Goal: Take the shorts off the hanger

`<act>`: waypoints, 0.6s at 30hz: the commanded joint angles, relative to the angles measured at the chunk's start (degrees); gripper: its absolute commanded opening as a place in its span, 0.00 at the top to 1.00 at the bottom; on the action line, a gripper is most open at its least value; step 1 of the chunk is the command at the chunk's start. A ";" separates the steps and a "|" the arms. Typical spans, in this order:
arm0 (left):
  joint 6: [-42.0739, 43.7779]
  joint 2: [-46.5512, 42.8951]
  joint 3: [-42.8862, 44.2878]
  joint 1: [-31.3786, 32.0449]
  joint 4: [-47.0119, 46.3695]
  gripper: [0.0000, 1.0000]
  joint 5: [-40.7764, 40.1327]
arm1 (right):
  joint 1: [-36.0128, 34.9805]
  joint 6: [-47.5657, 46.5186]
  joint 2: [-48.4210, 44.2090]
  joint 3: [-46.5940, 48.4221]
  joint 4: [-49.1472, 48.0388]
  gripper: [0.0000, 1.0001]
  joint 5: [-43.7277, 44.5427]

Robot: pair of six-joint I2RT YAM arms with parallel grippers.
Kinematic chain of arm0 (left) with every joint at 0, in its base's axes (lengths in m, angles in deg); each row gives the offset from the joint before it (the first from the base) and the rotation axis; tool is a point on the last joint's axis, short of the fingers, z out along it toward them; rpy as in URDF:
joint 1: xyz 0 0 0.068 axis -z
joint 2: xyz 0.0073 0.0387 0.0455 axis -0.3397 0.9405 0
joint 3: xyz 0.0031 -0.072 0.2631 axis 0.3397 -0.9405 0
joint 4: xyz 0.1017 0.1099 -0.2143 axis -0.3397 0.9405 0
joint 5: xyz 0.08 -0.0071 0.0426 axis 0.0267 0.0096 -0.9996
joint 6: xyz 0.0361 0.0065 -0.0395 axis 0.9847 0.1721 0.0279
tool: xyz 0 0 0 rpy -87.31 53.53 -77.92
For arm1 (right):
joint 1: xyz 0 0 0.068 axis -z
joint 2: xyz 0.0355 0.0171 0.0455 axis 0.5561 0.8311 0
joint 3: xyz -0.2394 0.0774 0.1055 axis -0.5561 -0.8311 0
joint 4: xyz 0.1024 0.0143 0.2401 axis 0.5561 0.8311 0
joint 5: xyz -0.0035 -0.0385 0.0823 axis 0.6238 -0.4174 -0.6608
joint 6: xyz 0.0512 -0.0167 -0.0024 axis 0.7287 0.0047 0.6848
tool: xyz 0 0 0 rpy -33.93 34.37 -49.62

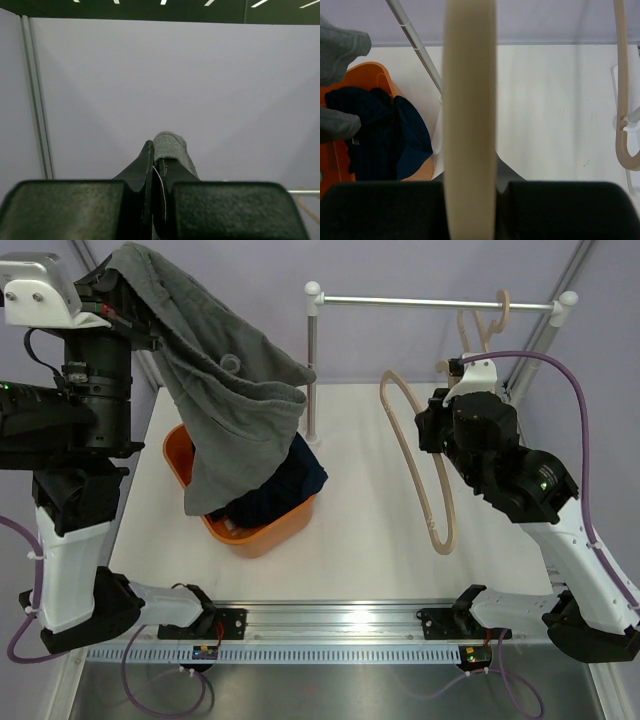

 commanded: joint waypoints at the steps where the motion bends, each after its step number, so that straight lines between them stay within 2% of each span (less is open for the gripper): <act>1: 6.09 1.61 -3.06 -0.26 -9.62 1.00 -0.88 | -0.65 0.21 0.16 0.46 -1.48 1.00 -1.24; 4: 6.54 4.07 -3.07 -1.57 -9.90 1.00 -0.97 | -0.57 0.21 0.43 0.55 -1.48 1.00 -1.59; 8: 1.80 5.83 -4.47 -4.64 -9.20 1.00 0.09 | -0.65 0.12 0.34 -0.15 -1.57 1.00 -1.06; 10: -0.48 4.96 -9.02 -7.10 -9.37 1.00 -0.17 | -0.65 0.12 0.34 -0.51 -1.57 1.00 -1.32; 11: -4.24 4.35 -11.22 -7.98 -9.20 1.00 -0.61 | -0.65 0.21 0.25 -0.68 -1.48 1.00 -1.41; 14: -10.93 0.48 -24.39 -11.76 -9.63 1.00 -0.53 | -0.65 0.21 -0.10 -1.47 -2.27 1.00 -1.67; 16: -18.22 -1.19 -34.55 -14.40 -8.77 1.00 -2.02 | -0.65 0.21 -0.27 -2.17 -2.80 1.00 -1.76; 18: -29.89 -2.69 -39.60 -17.64 -5.44 1.00 -0.37 | -0.65 0.03 -0.19 -2.44 -2.89 1.00 -1.67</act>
